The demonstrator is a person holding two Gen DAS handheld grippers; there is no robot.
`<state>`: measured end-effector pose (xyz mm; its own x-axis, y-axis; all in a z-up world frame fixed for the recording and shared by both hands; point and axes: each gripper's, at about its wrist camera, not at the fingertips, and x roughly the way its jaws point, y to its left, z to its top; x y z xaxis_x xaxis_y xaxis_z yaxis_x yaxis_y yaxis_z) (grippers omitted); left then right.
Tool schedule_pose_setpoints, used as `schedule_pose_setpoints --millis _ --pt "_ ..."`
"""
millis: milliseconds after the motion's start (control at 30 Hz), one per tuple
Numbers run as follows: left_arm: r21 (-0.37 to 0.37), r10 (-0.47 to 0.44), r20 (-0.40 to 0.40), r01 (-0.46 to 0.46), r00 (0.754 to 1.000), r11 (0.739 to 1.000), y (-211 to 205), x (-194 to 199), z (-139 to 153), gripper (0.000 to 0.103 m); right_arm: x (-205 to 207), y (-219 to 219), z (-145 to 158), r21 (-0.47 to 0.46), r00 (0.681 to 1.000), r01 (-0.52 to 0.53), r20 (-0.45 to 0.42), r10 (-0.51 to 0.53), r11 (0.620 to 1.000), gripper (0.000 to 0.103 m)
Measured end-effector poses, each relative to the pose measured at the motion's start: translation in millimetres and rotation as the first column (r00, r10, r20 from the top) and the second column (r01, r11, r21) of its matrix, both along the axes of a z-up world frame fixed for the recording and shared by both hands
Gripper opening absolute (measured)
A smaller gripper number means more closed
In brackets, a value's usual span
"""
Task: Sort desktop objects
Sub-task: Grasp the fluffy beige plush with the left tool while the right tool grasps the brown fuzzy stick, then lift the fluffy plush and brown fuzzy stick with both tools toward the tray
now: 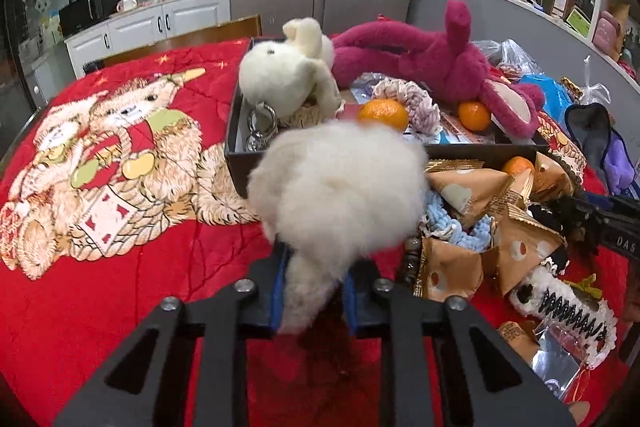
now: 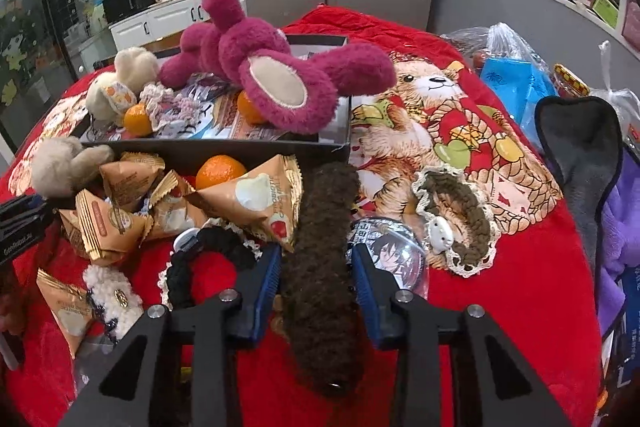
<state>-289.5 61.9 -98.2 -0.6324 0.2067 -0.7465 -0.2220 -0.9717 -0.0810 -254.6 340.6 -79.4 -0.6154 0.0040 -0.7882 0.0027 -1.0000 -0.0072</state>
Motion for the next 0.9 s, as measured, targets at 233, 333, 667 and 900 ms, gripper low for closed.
schedule_pose_setpoints --millis 233,333,667,900 --pt "-0.023 -0.017 -0.069 0.015 0.997 1.0 5.9 13.8 12.5 0.017 8.5 10.4 19.6 -0.025 0.996 0.052 -0.075 -0.054 0.998 0.036" --pt "-0.014 -0.02 -0.087 0.019 0.996 1.0 5.0 17.2 17.8 0.016 13.8 16.7 29.4 -0.055 0.99 0.076 -0.117 -0.082 0.996 0.036" --pt "0.022 -0.021 -0.132 0.024 0.991 0.999 0.5 29.8 34.7 0.016 29.7 17.4 57.6 -0.217 0.969 0.006 -0.241 -0.059 0.976 0.037" --pt "0.018 0.004 -0.172 -0.001 0.985 1.0 5.6 44.3 42.5 0.016 45.4 -32.0 74.2 -0.289 0.936 -0.138 -0.351 0.029 0.947 0.037"
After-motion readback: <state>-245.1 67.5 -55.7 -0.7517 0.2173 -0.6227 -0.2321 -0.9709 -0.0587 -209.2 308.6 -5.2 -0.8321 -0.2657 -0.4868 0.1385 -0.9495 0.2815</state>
